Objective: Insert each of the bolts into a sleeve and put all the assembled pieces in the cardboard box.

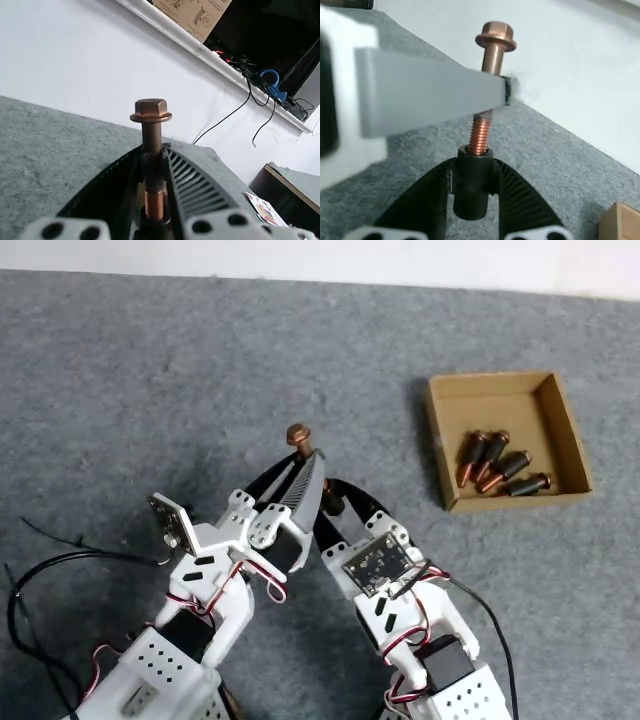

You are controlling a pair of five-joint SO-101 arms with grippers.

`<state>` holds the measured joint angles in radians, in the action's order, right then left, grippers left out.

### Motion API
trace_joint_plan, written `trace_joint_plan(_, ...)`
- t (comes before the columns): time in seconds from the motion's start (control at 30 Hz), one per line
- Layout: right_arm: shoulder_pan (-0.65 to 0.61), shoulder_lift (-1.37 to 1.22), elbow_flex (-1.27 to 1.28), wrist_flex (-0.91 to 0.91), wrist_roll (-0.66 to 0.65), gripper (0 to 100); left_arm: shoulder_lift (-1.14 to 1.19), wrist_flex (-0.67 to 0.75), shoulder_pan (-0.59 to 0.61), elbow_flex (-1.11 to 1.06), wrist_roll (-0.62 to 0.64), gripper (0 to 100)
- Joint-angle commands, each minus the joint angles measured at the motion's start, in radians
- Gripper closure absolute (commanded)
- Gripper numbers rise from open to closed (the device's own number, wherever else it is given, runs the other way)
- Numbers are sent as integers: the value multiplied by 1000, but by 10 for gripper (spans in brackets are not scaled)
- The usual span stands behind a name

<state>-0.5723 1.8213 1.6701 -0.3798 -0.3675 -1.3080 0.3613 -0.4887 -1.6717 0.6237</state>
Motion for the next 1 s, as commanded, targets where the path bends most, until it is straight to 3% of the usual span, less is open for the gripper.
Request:
trace_joint_plan(0.0,-5,16,61,27,-11,994,-13,-37,-1,25,0,993)
trace_joint_plan(0.17,42,16,61,28,-8,994,-13,-118,-30,22,-5,993)
trace_joint_plan(0.37,22,16,68,27,-5,994,-18,-230,-176,-33,-155,993)
trace_joint_plan(0.67,21,16,70,27,-5,994,-19,-232,-74,-4,-158,992)
trace_joint_plan(0.97,27,16,91,27,-6,994,-19,-238,-81,-4,-157,744)
